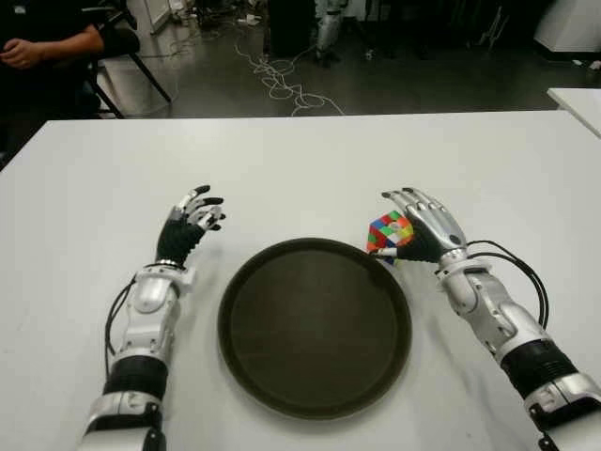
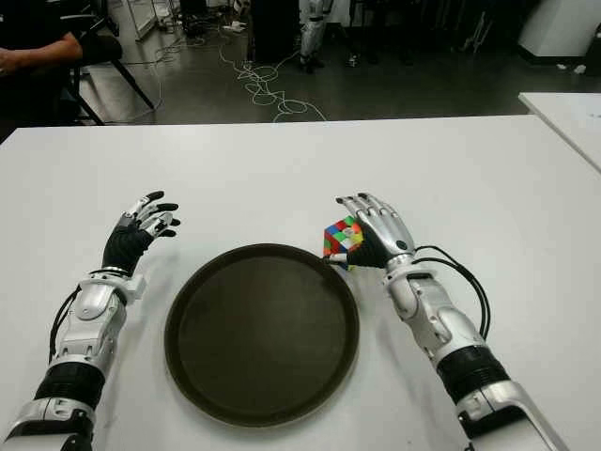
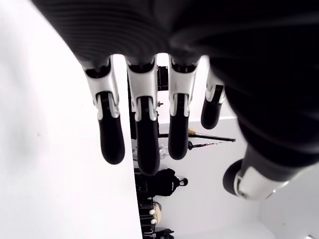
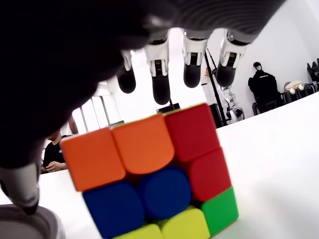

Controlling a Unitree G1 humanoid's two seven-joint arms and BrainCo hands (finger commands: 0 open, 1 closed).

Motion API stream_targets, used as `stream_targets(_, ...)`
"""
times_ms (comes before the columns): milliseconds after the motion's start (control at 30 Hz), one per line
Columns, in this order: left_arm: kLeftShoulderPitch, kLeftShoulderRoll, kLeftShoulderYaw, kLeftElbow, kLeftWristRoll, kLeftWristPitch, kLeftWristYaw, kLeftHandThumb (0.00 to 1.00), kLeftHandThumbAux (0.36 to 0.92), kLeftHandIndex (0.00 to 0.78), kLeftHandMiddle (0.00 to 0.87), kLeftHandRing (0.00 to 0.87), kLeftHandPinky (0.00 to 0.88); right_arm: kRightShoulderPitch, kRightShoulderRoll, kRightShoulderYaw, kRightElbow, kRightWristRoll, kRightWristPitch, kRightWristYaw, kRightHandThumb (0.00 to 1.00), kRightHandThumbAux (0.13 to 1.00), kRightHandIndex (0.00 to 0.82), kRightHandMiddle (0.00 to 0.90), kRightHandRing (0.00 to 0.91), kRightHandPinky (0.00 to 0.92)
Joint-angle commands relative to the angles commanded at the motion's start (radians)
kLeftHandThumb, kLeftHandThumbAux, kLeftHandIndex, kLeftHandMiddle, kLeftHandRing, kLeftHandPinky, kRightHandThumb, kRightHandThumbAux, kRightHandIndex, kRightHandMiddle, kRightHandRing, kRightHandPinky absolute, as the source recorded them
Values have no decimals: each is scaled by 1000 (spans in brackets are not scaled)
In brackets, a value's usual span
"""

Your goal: Pick up the Rubik's Cube and put it in the plate

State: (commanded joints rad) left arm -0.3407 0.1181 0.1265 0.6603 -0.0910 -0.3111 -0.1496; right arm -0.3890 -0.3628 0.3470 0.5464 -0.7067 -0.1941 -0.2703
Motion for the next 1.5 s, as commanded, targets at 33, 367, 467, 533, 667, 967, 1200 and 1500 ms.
stream_targets(33, 0, 0, 0, 1, 1, -1, 1, 616, 629, 180, 300, 355, 387, 0, 0, 0, 2, 1, -2, 0, 0, 580, 4, 45, 75, 105)
stream_targets(367, -1, -4, 3, 2, -4, -2, -3, 617, 625, 176, 300, 358, 397, -6, 15, 0, 15, 10, 16, 29, 0, 612, 5, 43, 65, 86)
stream_targets(467, -1, -5, 4, -1, -7, 1, -5, 617, 624, 174, 297, 355, 398, -6, 21, -1, 12, 12, 30, 41, 0, 618, 9, 47, 67, 84)
stream_targets(533, -1, -5, 4, -3, -9, 3, -8, 617, 625, 172, 296, 353, 398, -4, 25, -2, 6, 14, 43, 53, 0, 627, 12, 49, 69, 86)
stream_targets(667, 0, -4, 3, -5, -9, 4, -9, 624, 626, 170, 295, 350, 394, 0, 33, -3, -3, 15, 64, 66, 0, 643, 16, 52, 73, 93)
stream_targets(967, -3, 1, -1, 9, 12, -11, 10, 611, 626, 169, 288, 341, 385, 0, 40, 0, -2, 8, 75, 57, 0, 661, 30, 64, 89, 112)
stream_targets(1200, -3, 0, -1, 10, 10, -12, 9, 604, 628, 168, 291, 348, 388, -1, 46, -2, 5, 11, 75, 46, 0, 681, 36, 66, 98, 128)
stream_targets(1500, -2, -1, -1, 6, 4, -6, 4, 620, 633, 178, 294, 348, 390, -2, 49, -1, 6, 9, 81, 42, 0, 679, 35, 69, 102, 136)
